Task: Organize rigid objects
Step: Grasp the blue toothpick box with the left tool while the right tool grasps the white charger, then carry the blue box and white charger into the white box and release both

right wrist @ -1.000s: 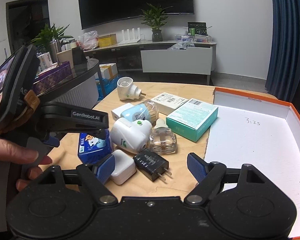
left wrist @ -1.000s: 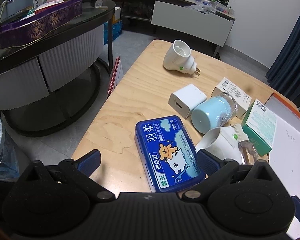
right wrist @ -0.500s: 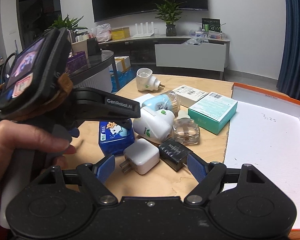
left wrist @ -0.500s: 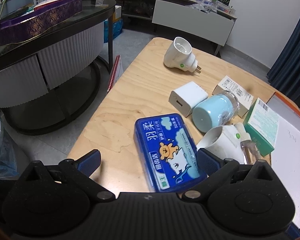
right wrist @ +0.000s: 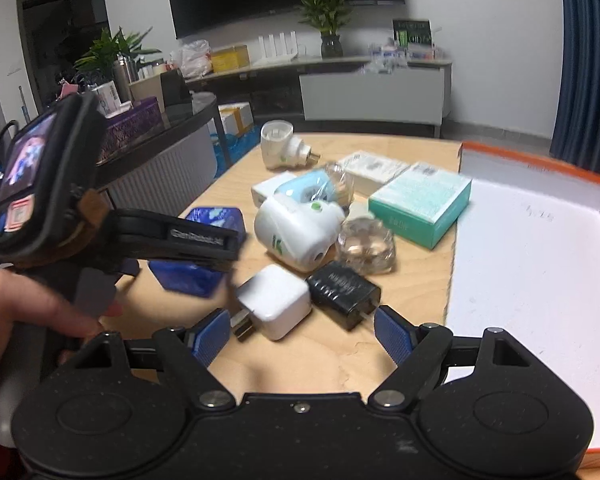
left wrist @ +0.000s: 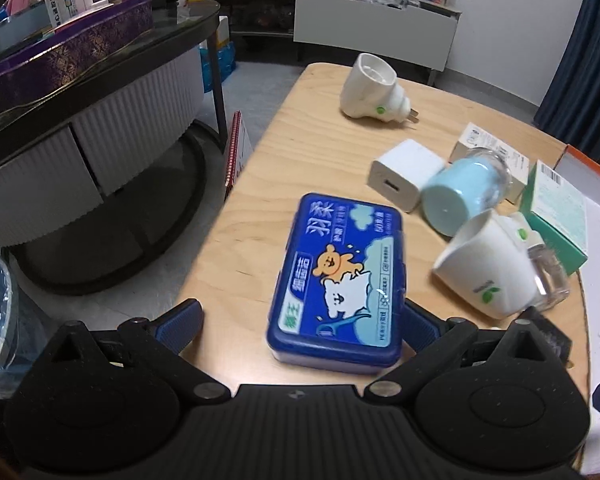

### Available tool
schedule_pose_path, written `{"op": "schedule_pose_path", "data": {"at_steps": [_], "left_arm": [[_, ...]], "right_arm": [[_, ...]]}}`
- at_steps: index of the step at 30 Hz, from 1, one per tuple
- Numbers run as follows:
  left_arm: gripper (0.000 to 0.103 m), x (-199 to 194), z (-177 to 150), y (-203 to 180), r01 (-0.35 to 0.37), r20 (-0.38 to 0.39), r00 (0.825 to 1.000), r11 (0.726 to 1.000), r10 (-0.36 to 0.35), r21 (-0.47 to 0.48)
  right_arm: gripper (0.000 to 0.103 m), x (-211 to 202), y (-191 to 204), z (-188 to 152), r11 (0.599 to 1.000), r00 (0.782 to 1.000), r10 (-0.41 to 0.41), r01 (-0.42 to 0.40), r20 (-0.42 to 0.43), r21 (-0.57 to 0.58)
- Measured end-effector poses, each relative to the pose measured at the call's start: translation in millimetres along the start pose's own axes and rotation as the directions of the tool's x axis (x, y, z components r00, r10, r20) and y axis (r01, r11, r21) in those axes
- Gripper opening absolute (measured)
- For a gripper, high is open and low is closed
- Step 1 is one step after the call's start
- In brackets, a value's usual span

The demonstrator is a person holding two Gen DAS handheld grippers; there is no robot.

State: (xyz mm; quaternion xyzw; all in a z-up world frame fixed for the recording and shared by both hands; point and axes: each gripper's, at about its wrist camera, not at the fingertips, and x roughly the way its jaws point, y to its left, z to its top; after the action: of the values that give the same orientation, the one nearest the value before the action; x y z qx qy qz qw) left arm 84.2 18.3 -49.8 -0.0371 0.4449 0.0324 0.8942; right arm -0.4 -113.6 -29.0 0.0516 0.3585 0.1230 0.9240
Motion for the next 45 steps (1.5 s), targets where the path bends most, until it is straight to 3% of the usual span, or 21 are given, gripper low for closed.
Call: {"op": "schedule_pose_path", "data": {"at_steps": [7, 10, 11, 12, 15, 29, 37, 45], "left_arm": [[0.096, 8.5, 1.1, -14.6, 0.030, 0.062, 0.997, 0.988, -0.040, 0.152], [0.080, 7.7, -1.4, -15.4, 0.053, 0.103, 0.992, 0.984, -0.071, 0.173], [0.068, 6.5, -2.1, -15.1, 0.056, 0.117, 0.990, 0.983, -0.077, 0.177], [0.063, 4.9, -2.4, -14.4, 0.062, 0.126, 0.988, 0.982, -0.085, 0.181], [0.063, 2.2, -2.8, -8.2, 0.092, 0.125, 0.986, 0.985, -0.111, 0.149], [0.062, -35.9, -10.0, -3.2, 0.171, 0.159, 0.970, 0.982, -0.182, 0.079], [0.062, -62.7, -6.1, -35.7, 0.232, 0.173, 0.953, 0.967, -0.249, 0.109], [0.062, -65.1, 4.2, -103.1, 0.339, 0.125, 0.922, 0.920, -0.366, 0.194]], "right_arm": [[0.092, 28.0, 9.6, 2.1, 0.999, 0.999, 0.013, -0.011, -0.043, 0.031], [0.091, 41.7, 13.5, 3.0, 0.999, 0.999, -0.019, 0.020, -0.041, 0.034], [0.091, 44.4, 16.7, 3.6, 0.999, 0.999, -0.036, 0.037, -0.030, 0.019], [0.088, 47.7, 19.9, 4.4, 0.999, 0.998, -0.051, 0.051, -0.029, 0.003], [0.064, 51.8, 27.6, 5.1, 0.994, 0.995, -0.096, 0.095, -0.004, -0.047], [0.063, -2.5, 3.4, 15.4, 0.997, 0.996, -0.072, 0.074, 0.060, -0.036], [0.063, -44.6, -46.8, 25.7, 0.985, 0.976, -0.174, 0.169, 0.130, 0.042], [0.063, -72.4, -110.9, 26.6, 0.951, 0.945, -0.294, 0.274, 0.140, 0.146]]}}
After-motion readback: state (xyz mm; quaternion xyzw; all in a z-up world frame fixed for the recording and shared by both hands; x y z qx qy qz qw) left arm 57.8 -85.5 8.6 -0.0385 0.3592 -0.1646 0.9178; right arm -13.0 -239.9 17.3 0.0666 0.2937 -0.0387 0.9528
